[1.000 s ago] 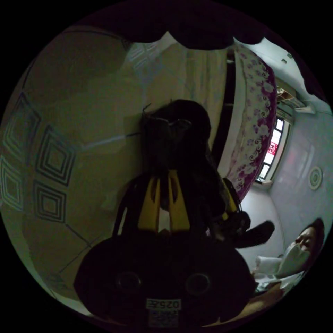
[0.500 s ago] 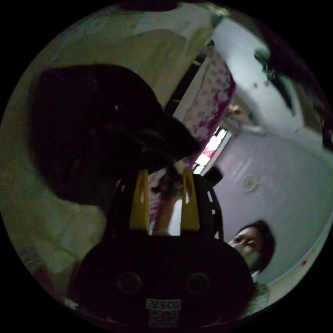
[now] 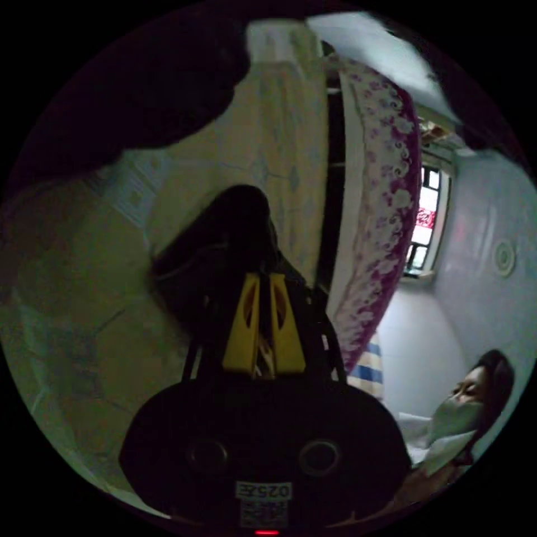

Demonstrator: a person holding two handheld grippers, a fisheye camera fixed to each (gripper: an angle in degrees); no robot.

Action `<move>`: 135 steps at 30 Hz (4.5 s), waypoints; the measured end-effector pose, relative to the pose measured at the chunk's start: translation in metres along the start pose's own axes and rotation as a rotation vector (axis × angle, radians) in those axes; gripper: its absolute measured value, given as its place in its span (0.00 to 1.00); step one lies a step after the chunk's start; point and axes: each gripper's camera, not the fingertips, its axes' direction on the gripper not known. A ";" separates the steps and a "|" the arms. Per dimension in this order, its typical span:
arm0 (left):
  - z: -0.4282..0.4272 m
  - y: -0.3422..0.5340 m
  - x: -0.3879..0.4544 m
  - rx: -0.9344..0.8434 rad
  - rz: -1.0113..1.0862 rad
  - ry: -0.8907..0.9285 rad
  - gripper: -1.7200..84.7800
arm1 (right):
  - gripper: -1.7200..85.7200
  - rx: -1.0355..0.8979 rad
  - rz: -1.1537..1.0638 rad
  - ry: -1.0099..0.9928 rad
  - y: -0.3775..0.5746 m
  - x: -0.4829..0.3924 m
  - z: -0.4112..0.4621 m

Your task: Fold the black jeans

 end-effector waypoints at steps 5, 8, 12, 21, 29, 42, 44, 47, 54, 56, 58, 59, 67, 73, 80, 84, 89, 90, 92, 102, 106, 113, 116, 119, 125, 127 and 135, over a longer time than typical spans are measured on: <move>0.001 0.018 -0.027 0.065 -0.003 -0.093 0.01 | 0.03 -0.041 0.315 -0.395 0.090 0.062 -0.050; 0.004 0.014 -0.036 0.041 -0.041 0.011 0.01 | 0.03 -0.105 0.622 -0.553 0.189 0.114 -0.066; 0.017 0.013 -0.025 -0.015 -0.011 -0.019 0.07 | 0.09 -0.205 1.222 -0.598 0.388 0.200 -0.077; 0.028 0.078 0.005 0.004 0.020 0.009 0.17 | 0.28 0.280 2.143 -0.575 0.734 0.270 -0.113; 0.125 0.060 0.032 -0.044 0.038 -0.264 0.02 | 0.14 0.336 2.270 -0.584 0.788 0.298 -0.093; 0.171 0.071 0.110 -0.278 0.476 -0.844 0.01 | 0.01 0.363 1.982 -0.314 0.701 0.314 -0.353; 0.162 0.065 0.105 -0.254 0.432 -0.793 0.01 | 0.01 0.344 1.943 -0.321 0.694 0.336 -0.376; 0.148 0.059 0.089 -0.195 0.314 -0.644 0.01 | 0.02 0.326 1.814 -0.385 0.667 0.399 -0.374; 0.149 0.061 0.078 -0.128 0.207 -0.537 0.01 | 0.19 -0.063 1.691 -0.561 0.646 0.502 -0.193; 0.149 0.061 0.074 -0.118 0.193 -0.513 0.01 | 0.20 -0.225 1.723 -0.618 0.659 0.486 -0.150; 0.152 0.063 0.076 -0.108 0.197 -0.516 0.01 | 0.20 -0.266 1.761 -0.751 0.669 0.457 -0.120; 0.155 0.064 0.077 -0.107 0.200 -0.523 0.01 | 0.19 -0.202 1.809 -0.811 0.672 0.438 -0.110; 0.166 0.067 0.081 -0.105 0.198 -0.533 0.01 | 0.03 -0.104 1.950 -0.741 0.641 0.413 -0.080; 0.178 0.067 0.088 -0.136 0.236 -0.555 0.01 | 0.01 0.151 1.966 -0.595 0.620 0.390 -0.207; 0.233 0.048 0.097 -0.184 0.215 -0.341 0.01 | 0.01 0.077 2.064 -0.382 0.598 0.341 -0.358; 0.268 0.041 0.102 -0.260 0.197 -0.363 0.01 | 0.05 -0.107 2.321 -0.563 0.625 0.290 -0.299; 0.266 0.049 0.097 -0.310 0.169 -0.303 0.03 | 0.17 -0.124 2.150 -0.549 0.567 0.262 -0.274; 0.265 0.056 0.102 -0.328 0.221 -0.337 0.05 | 0.18 -0.147 2.016 -0.557 0.534 0.265 -0.268; 0.261 0.070 0.114 -0.343 0.290 -0.387 0.07 | 0.17 -0.211 1.797 -0.560 0.483 0.276 -0.256; 0.275 0.189 0.211 -0.380 0.830 -0.601 0.07 | 0.15 -0.749 0.658 -0.669 0.332 0.337 -0.107; 0.340 0.212 0.246 -0.519 1.060 -0.635 0.06 | 0.14 -0.904 0.357 -0.776 0.308 0.320 -0.056; 0.426 0.202 0.198 -0.699 1.098 -0.908 0.01 | 0.02 -0.920 0.319 -0.943 0.288 0.311 -0.084; 0.409 0.194 0.197 -0.673 1.049 -0.874 0.01 | 0.01 -0.802 0.326 -1.062 0.274 0.317 -0.150; 0.395 0.177 0.190 -0.660 0.965 -0.812 0.01 | 0.01 -0.655 0.417 -1.158 0.297 0.349 -0.187; 0.383 0.147 0.184 -0.635 0.897 -0.776 0.01 | 0.01 -0.698 0.978 -0.773 0.432 0.415 -0.108; 0.374 0.139 0.182 -0.600 0.883 -0.768 0.01 | 0.02 -0.632 1.223 -0.801 0.471 0.417 -0.077; 0.259 0.104 0.149 -0.333 0.603 -0.573 0.05 | 0.07 -0.384 1.515 -0.577 0.542 0.368 -0.148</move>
